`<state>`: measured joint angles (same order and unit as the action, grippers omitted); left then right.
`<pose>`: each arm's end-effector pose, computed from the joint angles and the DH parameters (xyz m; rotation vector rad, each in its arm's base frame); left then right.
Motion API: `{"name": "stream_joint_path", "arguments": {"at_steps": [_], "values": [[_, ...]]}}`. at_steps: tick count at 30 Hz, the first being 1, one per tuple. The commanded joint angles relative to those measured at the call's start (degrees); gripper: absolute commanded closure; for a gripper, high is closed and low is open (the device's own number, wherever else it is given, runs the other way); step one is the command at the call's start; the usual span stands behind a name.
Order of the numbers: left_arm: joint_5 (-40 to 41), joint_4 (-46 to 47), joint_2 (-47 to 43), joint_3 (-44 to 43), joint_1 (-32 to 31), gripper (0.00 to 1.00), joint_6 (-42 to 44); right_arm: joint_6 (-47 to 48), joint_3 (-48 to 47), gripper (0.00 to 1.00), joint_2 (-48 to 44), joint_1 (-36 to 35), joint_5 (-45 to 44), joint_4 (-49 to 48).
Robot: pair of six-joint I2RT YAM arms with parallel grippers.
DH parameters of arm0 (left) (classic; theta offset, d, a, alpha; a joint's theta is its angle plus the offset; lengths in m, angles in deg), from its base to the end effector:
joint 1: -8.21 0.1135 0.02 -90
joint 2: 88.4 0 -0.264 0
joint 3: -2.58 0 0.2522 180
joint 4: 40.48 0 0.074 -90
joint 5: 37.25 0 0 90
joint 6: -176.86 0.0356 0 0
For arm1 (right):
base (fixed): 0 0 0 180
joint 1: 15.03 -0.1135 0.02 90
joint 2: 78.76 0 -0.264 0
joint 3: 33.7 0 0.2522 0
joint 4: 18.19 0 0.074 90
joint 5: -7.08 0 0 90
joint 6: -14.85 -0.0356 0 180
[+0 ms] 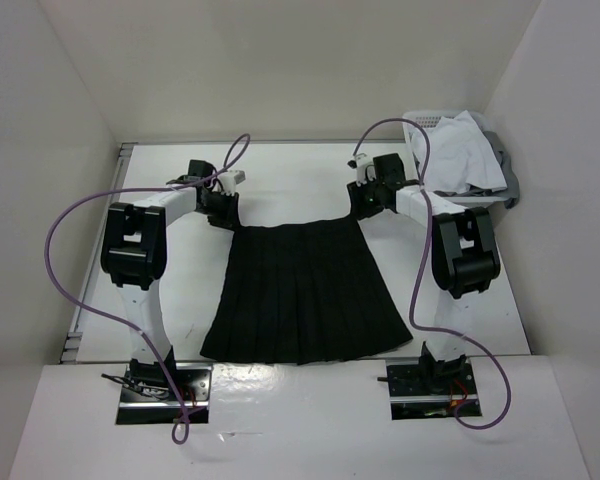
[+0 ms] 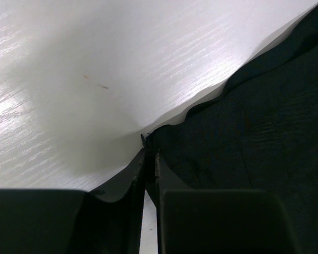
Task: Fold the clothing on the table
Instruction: Fold the skirt
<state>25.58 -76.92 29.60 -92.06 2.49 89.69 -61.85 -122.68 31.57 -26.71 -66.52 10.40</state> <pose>0.4249 -0.0589 0.1553 0.3571 2.5390 -0.6355 0.4056 0.0941 0.1865 -0.6473 2.3346 0.3361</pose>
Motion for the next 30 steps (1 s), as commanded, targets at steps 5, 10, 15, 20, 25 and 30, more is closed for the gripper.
{"name": "stream_joint_path", "arguments": {"at_steps": [5,10,15,20,25,30], "values": [[0.2,-0.7,0.75,-0.77,-1.66,0.87,1.65,2.25,-2.65,0.59,1.73,0.87,2.58,-3.84],[0.72,-0.7,1.27,-1.29,-2.19,0.86,1.65,2.78,-2.65,0.6,3.05,1.4,3.1,-3.84],[1.25,-1.23,1.27,-1.3,-2.72,0.86,1.65,3.83,-2.65,0.63,3.58,1.93,3.63,-3.84],[1.25,-1.23,1.27,-1.3,-2.72,0.86,1.65,4.45,-2.12,0.65,3.58,3.85,4.25,-3.32],[1.25,-1.23,1.8,-1.3,-2.72,0.86,1.65,5.5,-0.98,0.68,3.06,4.48,4.78,-2.79],[1.25,-1.23,1.8,-1.3,-3.25,0.86,2.18,5.51,-0.98,0.68,3.58,4.48,5.83,-2.27]]}}
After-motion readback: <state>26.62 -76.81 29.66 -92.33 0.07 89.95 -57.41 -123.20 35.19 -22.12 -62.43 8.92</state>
